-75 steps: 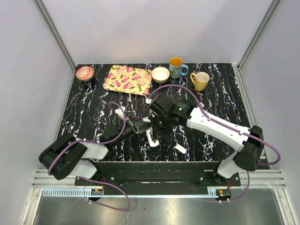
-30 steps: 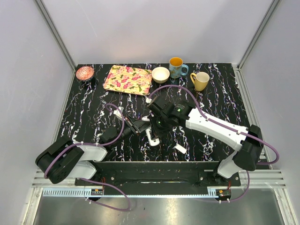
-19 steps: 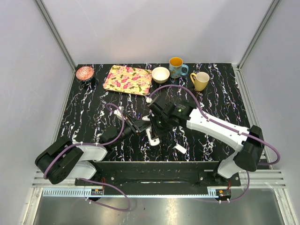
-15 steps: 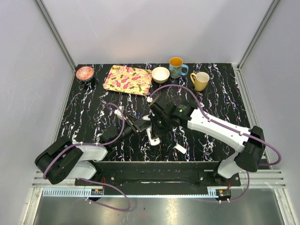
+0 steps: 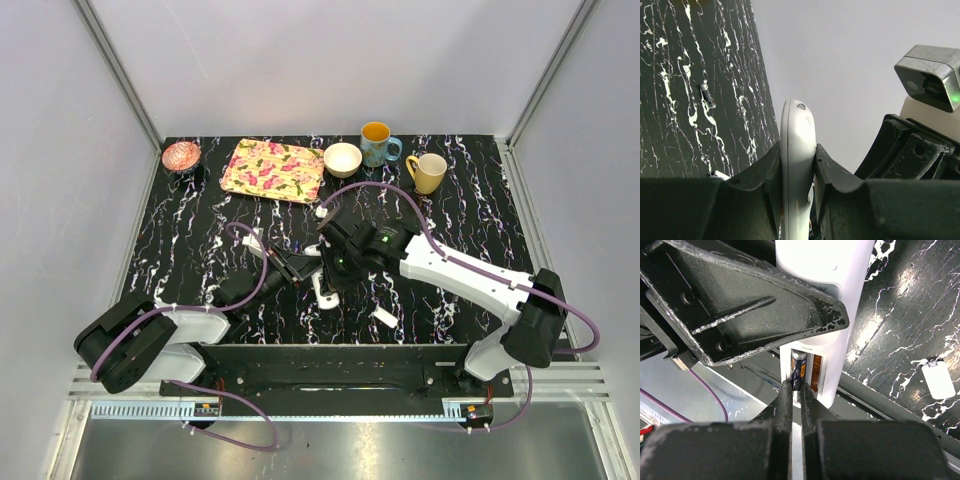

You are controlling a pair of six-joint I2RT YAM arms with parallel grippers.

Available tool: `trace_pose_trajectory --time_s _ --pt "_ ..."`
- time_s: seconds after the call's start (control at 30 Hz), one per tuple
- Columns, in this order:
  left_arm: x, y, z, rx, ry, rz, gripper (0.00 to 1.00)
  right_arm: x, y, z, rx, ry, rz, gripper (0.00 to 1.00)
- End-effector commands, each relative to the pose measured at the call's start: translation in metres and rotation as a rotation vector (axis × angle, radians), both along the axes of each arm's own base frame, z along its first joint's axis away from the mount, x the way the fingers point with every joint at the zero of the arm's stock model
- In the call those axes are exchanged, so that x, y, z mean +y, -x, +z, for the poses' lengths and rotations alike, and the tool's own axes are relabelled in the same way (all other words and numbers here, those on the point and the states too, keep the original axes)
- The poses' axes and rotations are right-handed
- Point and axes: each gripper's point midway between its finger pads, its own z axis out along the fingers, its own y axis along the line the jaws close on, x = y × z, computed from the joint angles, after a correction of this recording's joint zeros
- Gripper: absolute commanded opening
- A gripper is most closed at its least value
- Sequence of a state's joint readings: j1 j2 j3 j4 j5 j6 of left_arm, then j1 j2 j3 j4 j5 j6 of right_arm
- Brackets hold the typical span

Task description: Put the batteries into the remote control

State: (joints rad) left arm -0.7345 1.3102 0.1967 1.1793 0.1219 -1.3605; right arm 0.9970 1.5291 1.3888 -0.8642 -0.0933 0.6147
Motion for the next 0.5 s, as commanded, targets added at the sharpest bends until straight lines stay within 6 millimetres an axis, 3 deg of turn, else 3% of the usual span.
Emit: trace_pose_trajectory --time_s 0.0,0.47 --pt "0.0158 0.0454 0.151 -0.384 0.444 -0.085 0.0 0.0328 -0.031 0.0181 -0.128 -0.139 -0.069 0.0" --pt "0.0185 0.0408 0.1454 -0.374 0.433 -0.049 0.0 0.0414 -0.0256 0.0095 -0.077 -0.147 -0.049 0.19"
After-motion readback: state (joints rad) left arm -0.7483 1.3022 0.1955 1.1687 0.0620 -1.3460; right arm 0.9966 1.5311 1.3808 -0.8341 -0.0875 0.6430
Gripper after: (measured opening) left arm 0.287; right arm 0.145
